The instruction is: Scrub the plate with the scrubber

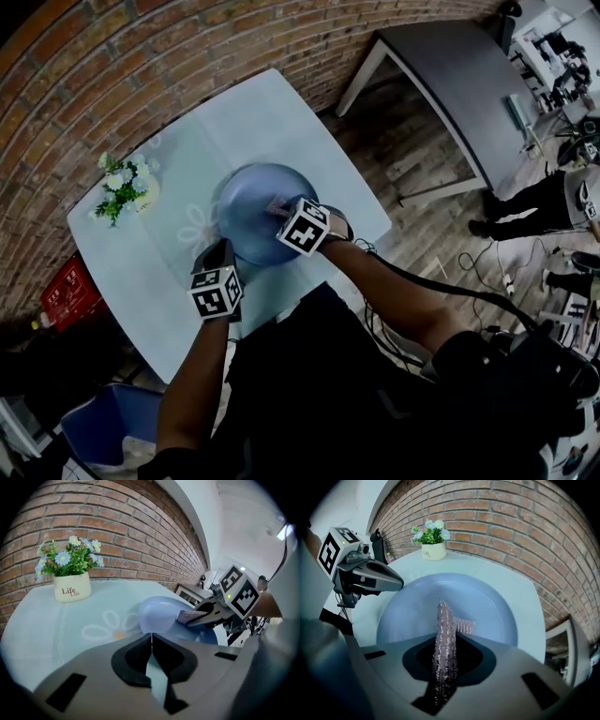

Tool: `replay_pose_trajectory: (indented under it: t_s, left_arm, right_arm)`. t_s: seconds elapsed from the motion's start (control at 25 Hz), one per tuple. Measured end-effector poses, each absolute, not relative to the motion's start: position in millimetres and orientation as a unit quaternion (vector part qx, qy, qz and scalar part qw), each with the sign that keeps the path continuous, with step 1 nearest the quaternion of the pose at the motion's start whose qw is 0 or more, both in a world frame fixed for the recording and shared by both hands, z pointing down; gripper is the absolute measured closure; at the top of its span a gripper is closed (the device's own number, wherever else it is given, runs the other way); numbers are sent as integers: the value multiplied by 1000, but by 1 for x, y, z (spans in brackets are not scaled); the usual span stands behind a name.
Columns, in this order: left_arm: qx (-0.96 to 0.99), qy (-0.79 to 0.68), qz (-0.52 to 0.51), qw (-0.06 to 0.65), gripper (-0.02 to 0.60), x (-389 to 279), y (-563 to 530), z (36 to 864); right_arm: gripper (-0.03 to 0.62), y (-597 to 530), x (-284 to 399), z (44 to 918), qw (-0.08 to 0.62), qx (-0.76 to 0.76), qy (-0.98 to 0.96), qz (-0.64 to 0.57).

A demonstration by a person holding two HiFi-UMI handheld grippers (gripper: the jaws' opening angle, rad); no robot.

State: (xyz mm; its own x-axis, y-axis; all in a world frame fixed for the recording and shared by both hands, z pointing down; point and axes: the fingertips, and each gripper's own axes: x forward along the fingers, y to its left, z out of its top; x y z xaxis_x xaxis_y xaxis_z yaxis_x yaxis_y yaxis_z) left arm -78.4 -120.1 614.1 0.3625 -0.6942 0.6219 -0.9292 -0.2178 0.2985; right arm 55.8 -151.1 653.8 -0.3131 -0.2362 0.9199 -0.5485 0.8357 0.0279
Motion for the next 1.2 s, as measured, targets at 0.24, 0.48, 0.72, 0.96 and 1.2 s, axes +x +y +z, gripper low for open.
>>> replay_pose_trajectory:
  t_s: [0.24, 0.48, 0.72, 0.96, 1.2]
  left_arm:
    - [770, -519, 190, 319, 566, -74, -117, 614]
    - [780, -505, 193, 315, 566, -73, -117, 614]
    - [786, -498, 193, 312, 566, -72, -117, 614]
    - [788, -493, 192, 314, 566, -72, -116, 614]
    - [794, -487, 187, 313, 566, -69, -115, 611]
  right_arm:
    - [530, -138, 51, 654, 524, 259, -792, 177]
    - [530, -124, 42, 654, 511, 268, -791, 204]
    - [530, -109, 26, 651, 489, 256, -793, 258]
    - [530, -106, 15, 649, 475, 253, -798, 271]
    - [530, -97, 5, 649, 468, 236, -802, 286]
